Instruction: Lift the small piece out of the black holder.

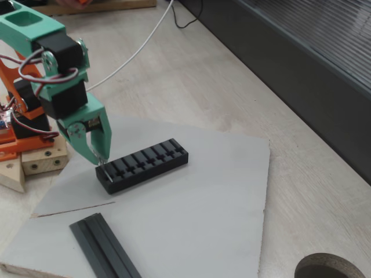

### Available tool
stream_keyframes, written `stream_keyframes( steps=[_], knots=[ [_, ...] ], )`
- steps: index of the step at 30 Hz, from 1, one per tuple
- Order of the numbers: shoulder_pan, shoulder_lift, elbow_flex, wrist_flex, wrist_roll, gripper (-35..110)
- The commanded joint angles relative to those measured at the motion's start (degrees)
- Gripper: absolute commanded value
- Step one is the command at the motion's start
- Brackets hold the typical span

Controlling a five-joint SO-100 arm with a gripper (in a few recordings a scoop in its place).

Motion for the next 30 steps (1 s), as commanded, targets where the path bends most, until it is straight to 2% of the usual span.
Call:
stream_keyframes(
  steps=[1,10,30],
  knots=[
    [1.1,3.1,-3.4,-0.3,0.4,2],
    [0.5,3.4,-4.8,-0.2,0.4,2],
    [1.2,8.7,-25.6,-0.3,0.4,2]
  ],
)
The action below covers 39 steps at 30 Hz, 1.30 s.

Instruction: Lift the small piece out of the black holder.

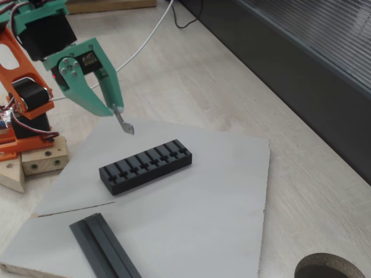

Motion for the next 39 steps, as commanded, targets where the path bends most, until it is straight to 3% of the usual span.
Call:
stream_keyframes(
  steps=[1,39],
  knots=[
    [1.1,1.4,-3.6,-0.4,0.4,2],
    [1.1,5.1,-15.1,0.3,0.4,2]
  ],
)
